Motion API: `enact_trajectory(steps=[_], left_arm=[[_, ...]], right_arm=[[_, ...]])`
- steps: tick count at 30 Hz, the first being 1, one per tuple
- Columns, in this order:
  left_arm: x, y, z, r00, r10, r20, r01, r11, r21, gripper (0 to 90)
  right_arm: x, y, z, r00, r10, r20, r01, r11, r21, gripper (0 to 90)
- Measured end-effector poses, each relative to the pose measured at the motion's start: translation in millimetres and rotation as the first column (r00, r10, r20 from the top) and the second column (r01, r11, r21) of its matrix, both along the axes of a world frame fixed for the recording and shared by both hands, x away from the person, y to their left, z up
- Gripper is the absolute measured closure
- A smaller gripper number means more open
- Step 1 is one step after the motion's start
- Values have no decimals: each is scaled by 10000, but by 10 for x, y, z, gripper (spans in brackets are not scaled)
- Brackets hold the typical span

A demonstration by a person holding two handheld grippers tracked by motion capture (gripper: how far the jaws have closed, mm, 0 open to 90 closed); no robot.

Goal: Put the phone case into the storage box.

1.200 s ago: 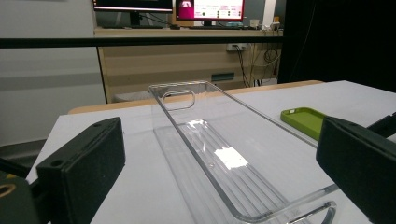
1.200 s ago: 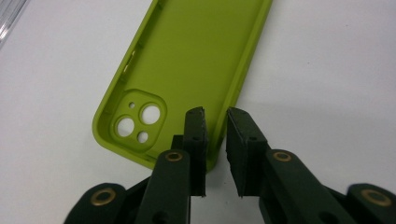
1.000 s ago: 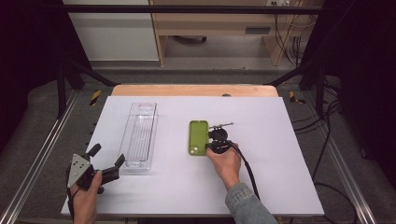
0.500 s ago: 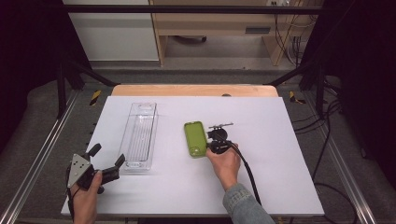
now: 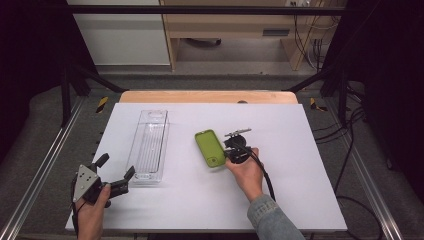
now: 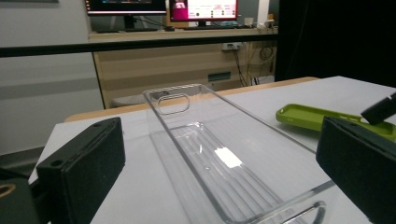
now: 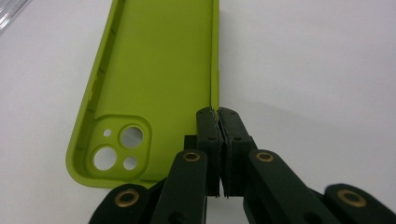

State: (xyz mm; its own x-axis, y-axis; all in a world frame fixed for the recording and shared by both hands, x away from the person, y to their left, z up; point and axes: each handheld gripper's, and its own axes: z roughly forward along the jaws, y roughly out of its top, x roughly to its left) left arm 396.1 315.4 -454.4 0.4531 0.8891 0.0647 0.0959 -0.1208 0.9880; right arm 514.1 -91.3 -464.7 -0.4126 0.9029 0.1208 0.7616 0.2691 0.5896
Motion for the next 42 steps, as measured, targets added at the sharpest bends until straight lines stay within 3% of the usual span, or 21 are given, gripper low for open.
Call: enact_trajectory(steps=[6, 11, 19, 25, 30, 35, 39, 42], left_arm=[[23, -160, 127, 9982, -582, -106, 590, 9943, 888, 8], [46, -297, 159, 9955, -881, -342, 924, 9825, 1615, 8], [56, -466, 306, 9891, -1332, -622, 1451, 9524, 2682, 20], [92, -546, 396, 9852, -1583, -652, 1707, 9360, 3078, 17], [118, -627, 452, 9796, -1869, -735, 2008, 9103, 3619, 19], [134, -718, 530, 9758, -2074, -700, 2177, 8872, 4068, 19], [142, -774, 593, 9718, -2254, -690, 2330, 8740, 4264, 19], [144, -802, 634, 9700, -2341, -657, 2390, 8688, 4337, 19]], right_arm=[[-27, -108, 161, 9942, 980, 452, -952, 9936, -599, 883], [-8, -149, 316, 9850, 1587, 676, -1513, 9831, -1028, 883], [1, -166, 486, 9704, 2291, 759, -2167, 9655, -1443, 884], [4, -222, 575, 9654, 2428, 948, -2277, 9626, -1470, 883], [-16, -246, 647, 9572, 2675, 1107, -2512, 9575, -1419, 883], [-41, -251, 713, 9553, 2704, 1194, -2522, 9563, -1478, 883], [-54, -250, 772, 9531, 2715, 1337, -2520, 9567, -1458, 884], [-65, -248, 818, 9513, 2745, 1403, -2552, 9565, -1413, 884]])
